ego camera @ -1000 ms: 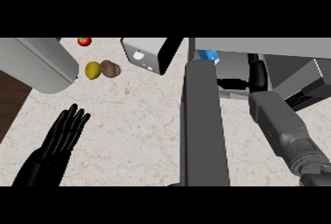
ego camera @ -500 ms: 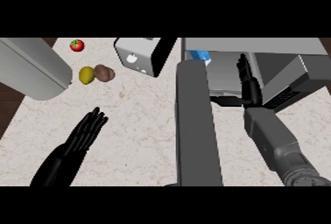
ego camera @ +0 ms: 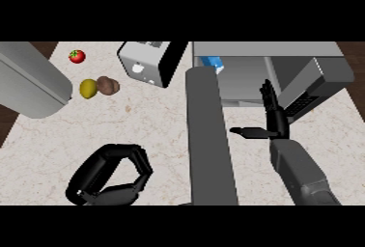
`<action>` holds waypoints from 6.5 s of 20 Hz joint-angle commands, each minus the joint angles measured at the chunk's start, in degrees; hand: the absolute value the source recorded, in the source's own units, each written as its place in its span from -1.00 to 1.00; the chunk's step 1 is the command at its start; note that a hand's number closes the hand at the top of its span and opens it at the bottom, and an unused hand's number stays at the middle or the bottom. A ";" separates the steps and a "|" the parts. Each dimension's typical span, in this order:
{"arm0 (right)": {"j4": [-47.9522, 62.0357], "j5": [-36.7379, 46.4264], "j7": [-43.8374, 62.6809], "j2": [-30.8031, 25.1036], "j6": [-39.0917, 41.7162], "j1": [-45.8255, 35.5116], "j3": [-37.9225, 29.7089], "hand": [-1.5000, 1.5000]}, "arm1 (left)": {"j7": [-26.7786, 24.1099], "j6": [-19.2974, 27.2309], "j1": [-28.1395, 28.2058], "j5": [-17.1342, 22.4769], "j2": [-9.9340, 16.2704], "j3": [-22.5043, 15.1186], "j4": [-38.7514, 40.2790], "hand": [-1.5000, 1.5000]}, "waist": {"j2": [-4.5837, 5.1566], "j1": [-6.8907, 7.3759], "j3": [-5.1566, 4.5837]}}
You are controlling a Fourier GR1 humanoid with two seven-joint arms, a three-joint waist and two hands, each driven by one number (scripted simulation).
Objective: Pick up the milk, place it into the microwave and close the microwave
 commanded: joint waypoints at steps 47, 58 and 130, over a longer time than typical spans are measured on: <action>-88.45 -23.63 32.93 -10.35 30.69 47.45 12.24 -1.00 | -11.84 55.21 -38.87 26.40 -1.76 -46.41 40.16 1.00 | 1.67 -11.43 -0.49; -93.46 -29.69 36.15 -11.52 32.73 46.40 12.54 -1.00 | -10.36 58.80 -49.08 37.34 -1.78 -39.71 47.92 1.00 | 3.03 -15.93 -0.42; -99.55 -53.91 51.35 -24.50 36.36 38.97 9.11 -1.00 | -34.02 56.46 -59.46 61.93 -1.79 -35.41 61.58 1.00 | 5.82 -21.57 0.01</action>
